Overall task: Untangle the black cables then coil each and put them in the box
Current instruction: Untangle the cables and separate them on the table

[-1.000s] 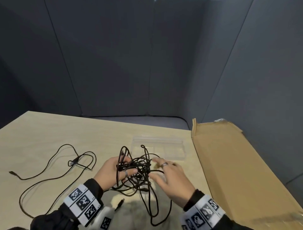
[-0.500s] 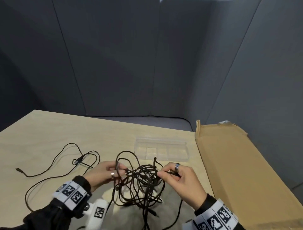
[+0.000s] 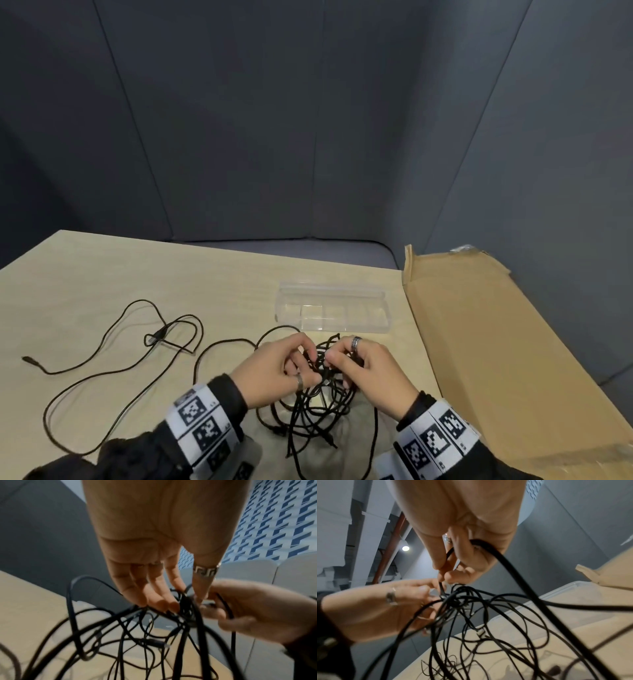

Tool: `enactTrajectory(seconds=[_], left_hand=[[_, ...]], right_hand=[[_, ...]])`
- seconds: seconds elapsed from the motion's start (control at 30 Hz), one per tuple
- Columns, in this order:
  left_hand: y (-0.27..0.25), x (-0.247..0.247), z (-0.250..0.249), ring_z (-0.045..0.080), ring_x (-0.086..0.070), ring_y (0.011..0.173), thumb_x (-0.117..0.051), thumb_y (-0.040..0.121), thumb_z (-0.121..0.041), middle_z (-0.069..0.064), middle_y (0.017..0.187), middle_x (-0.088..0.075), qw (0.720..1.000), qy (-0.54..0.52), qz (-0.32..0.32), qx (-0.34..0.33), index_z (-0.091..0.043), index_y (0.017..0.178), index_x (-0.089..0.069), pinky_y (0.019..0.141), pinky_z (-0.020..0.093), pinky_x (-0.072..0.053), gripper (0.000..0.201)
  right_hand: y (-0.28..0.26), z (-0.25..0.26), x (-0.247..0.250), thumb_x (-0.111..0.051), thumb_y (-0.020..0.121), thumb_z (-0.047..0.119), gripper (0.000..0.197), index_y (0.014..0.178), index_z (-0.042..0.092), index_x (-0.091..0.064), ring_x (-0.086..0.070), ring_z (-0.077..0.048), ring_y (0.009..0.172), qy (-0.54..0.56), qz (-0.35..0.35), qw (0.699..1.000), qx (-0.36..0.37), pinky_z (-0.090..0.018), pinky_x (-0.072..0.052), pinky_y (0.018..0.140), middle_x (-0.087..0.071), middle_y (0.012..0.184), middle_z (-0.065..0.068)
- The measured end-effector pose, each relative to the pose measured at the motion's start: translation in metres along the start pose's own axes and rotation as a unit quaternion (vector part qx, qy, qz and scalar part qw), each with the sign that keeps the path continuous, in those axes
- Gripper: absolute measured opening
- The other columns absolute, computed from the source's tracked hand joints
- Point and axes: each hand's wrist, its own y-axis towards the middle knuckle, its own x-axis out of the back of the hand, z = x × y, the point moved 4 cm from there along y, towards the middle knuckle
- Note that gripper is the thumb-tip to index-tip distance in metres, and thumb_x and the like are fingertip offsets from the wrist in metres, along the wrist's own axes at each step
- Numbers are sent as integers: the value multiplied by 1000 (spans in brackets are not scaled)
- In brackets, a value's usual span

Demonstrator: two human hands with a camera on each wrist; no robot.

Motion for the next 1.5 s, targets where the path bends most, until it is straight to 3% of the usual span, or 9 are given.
enactTrajectory(seconds=[0.13, 0.27, 0.4, 0.5, 0.73, 0.93, 1.07, 1.33, 1.5], left_hand=[[6, -3, 13, 3, -53, 57, -64, 79, -7, -9, 61, -58, 992, -123, -7, 32, -17, 90, -54, 62, 23, -45, 18], [4, 1, 13, 18, -66, 65, -52, 88, 8, 7, 72, -62, 976, -211, -39, 50, -6, 97, -55, 52, 26, -52, 17], [1, 2, 15, 28, -69, 77, -51, 89, 7, 3, 71, -60, 965, -250, -56, 53, -5, 103, -54, 42, 23, -46, 18], [1, 0, 19, 23, -68, 75, -48, 91, 6, 4, 72, -60, 963, -255, -66, 64, -7, 105, -51, 39, 20, -41, 19], [3, 6, 15, 15, -64, 75, -52, 92, -2, -2, 71, -59, 975, -199, -88, 53, -14, 97, -55, 45, 22, -44, 13], [3, 18, 16, 15, -62, 70, -55, 91, -5, 3, 70, -70, 961, -238, -121, 66, -11, 91, -55, 42, 20, -40, 6], [4, 23, 16, 16, -65, 58, -54, 91, -7, 17, 83, -71, 932, -329, -107, 108, -8, 92, -54, 35, 16, -32, 1], [7, 32, 22, 6, -40, 42, -54, 90, -8, 25, 91, -70, 919, -363, -84, 127, -8, 92, -54, 37, 14, -32, 2], [6, 38, 14, 6, -34, 43, -65, 83, -20, 23, 85, -72, 930, -342, -87, 107, -9, 96, -56, 41, 14, -30, 20]], right_hand=[[11, 4, 1, -56, 92, 27, 19, 76, 22, -65, -52, -3, 49, -24, 27, 999, -9, -19, -43, 57, -60, 64, 8], [21, -2, 11, -60, 88, 21, 7, 89, 28, -61, -53, 0, 67, -89, -49, 995, 18, -16, -41, 68, -57, 76, 12], [21, -2, 10, -64, 86, 15, 9, 82, 24, -64, -55, 1, 70, -86, -81, 992, 38, -12, -41, 68, -59, 71, 13], [27, -2, 8, -66, 84, 18, 8, 82, 24, -70, -59, 0, 76, -83, -63, 994, 38, -19, -47, 76, -67, 79, 11], [37, 8, -6, -57, 88, 32, 14, 95, 30, -69, -59, -12, 99, -291, 38, 955, 46, -31, -49, 84, -68, 103, 8], [40, 6, -6, -55, 90, 19, 9, 95, 23, -60, -53, -8, 85, -165, 6, 984, 68, -15, -41, 76, -58, 97, 3], [31, -1, -11, -62, 87, 21, 14, 88, 33, -55, -50, -1, 81, -82, 33, 993, 75, -7, -37, 77, -51, 103, 5], [36, -5, 0, -57, 91, 13, 14, 92, 18, -70, -49, 8, 82, -119, -27, 988, 89, -3, -33, 80, -49, 88, 14], [38, -3, -15, -53, 92, 12, 19, 105, 16, -66, -52, -8, 89, -177, 36, 980, 86, -2, -33, 78, -54, 98, 3]])
